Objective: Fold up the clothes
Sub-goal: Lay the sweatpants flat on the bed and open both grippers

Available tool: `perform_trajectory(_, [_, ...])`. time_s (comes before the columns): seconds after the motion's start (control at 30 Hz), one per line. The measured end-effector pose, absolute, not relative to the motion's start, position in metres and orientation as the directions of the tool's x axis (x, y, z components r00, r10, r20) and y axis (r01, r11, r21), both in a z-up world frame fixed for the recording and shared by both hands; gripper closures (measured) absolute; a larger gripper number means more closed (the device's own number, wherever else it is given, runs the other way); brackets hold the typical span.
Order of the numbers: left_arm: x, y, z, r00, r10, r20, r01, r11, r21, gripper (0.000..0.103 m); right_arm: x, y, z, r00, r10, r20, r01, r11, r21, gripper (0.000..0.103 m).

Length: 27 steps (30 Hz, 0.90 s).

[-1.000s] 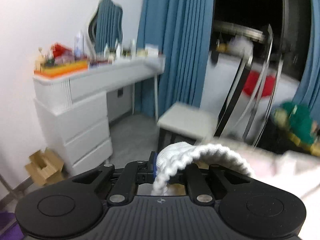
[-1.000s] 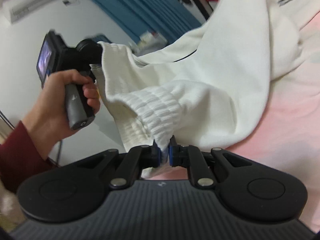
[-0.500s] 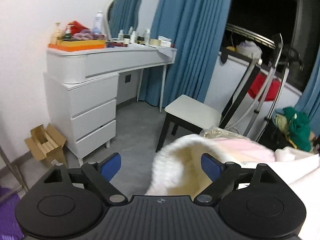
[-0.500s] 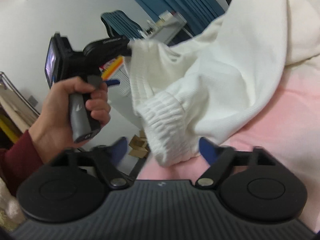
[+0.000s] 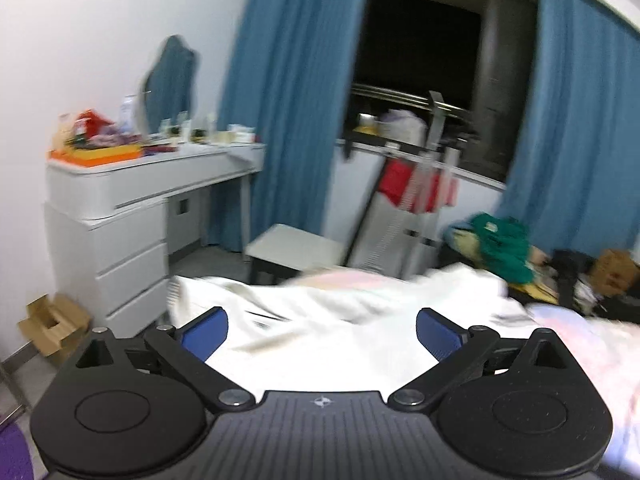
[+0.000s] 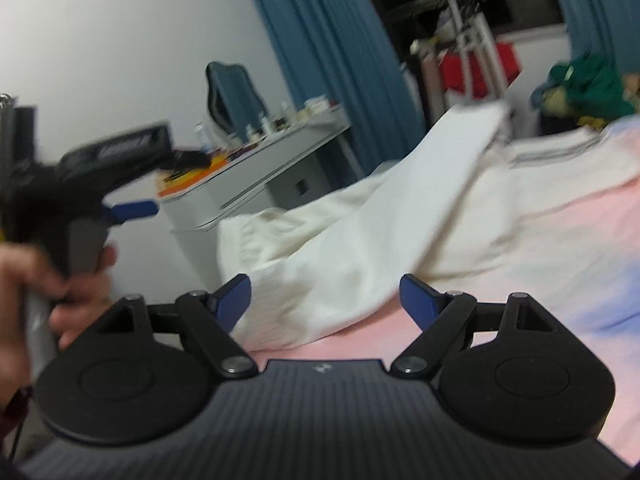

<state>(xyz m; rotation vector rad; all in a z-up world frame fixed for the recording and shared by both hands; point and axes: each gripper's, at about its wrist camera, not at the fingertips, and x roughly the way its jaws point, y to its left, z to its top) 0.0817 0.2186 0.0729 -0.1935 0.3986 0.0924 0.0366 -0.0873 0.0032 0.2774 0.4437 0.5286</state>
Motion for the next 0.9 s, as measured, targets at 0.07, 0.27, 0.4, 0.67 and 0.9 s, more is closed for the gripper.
perform_trajectory(0.07, [0.064, 0.190, 0.073, 0.925, 0.017, -0.379, -0.085, 0.983, -0.163, 0.002, 0.026, -0.114, 0.015, 0.811, 0.485, -0.326, -0.398, 0.867, 0.300, 0.020])
perform_trajectory(0.27, [0.013, 0.102, 0.074, 0.937, -0.089, -0.337, 0.043, 0.989, -0.143, 0.002, 0.026, -0.179, 0.027, 0.887, 0.362, -0.287, -0.315, 0.928, 0.197, 0.020])
perform_trajectory(0.4, [0.008, 0.063, 0.055, 0.947, -0.112, -0.302, 0.080, 0.990, -0.117, 0.002, 0.031, -0.205, 0.017, 0.924, 0.263, -0.278, -0.233, 0.963, 0.135, 0.020])
perform_trajectory(0.67, [0.027, 0.050, 0.010, 0.934, -0.085, -0.346, 0.064, 0.995, -0.072, 0.001, 0.033, -0.229, -0.018, 0.925, 0.224, -0.306, -0.170, 0.967, 0.192, 0.020])
perform_trajectory(0.9, [0.037, 0.062, -0.002, 0.923, -0.065, -0.380, 0.028, 0.995, -0.101, 0.001, 0.034, -0.231, -0.020, 0.924, 0.234, -0.302, -0.156, 0.953, 0.260, 0.020])
